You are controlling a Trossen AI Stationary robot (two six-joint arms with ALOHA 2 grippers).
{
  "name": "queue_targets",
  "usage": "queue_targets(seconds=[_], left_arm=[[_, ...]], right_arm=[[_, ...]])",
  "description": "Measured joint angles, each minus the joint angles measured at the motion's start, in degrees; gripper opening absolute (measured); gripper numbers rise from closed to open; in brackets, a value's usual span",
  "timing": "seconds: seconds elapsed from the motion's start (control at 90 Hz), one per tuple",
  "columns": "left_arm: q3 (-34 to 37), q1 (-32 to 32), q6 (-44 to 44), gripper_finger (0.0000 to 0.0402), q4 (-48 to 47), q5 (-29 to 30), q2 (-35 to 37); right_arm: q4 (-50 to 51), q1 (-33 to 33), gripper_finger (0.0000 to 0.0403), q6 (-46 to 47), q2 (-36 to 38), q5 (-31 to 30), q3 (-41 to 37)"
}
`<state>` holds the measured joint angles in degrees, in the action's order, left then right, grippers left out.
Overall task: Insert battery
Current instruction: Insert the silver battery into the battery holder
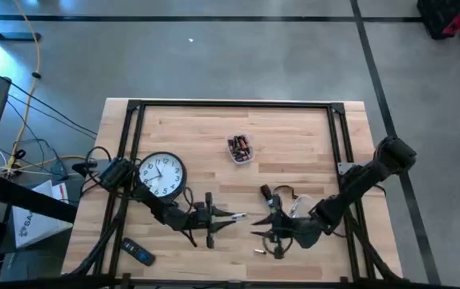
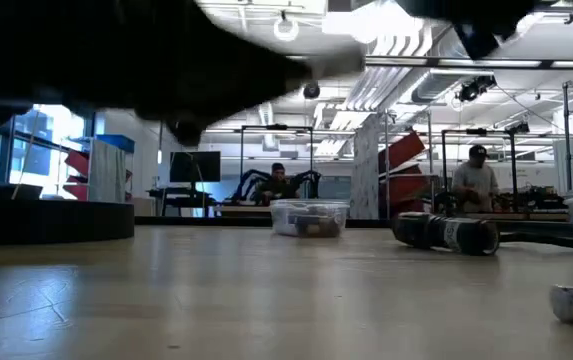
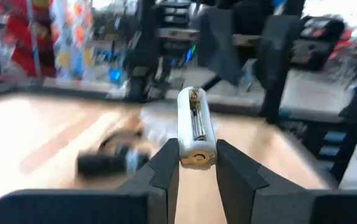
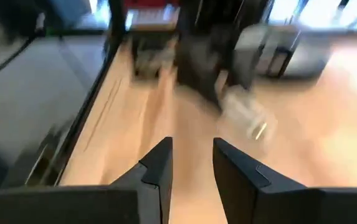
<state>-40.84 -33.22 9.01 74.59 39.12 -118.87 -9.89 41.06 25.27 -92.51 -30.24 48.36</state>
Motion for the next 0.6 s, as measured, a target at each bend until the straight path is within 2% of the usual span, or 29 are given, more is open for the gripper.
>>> queue_targets(seconds=[0.111, 0.244, 0.433, 0.6], left_arm=[[-0.4, -0.4, 6.0, 0.0064, -8.1, 0.0, 0.0], [-1.2, -0.7, 9.9, 0.0064, -13.4, 0.0, 0.0], [-1.5, -0.6, 10.5, 0.0064, -14.5, 0.0, 0.0], [-1.5, -1.5, 11.8, 0.0064, -14.8, 0.0, 0.0]], right_arm=[[3.8, 3.3, 0.0081, 6.0, -2.0, 5.2, 0.0], [4.0, 7.3, 0.0081, 11.0, -6.5, 5.2, 0.3], [5.8, 9.8, 0.0081, 11.3, -17.5, 1.4, 8.8], [22.9, 11.4, 0.0081, 17.1, -24.2, -7.0, 19.3]])
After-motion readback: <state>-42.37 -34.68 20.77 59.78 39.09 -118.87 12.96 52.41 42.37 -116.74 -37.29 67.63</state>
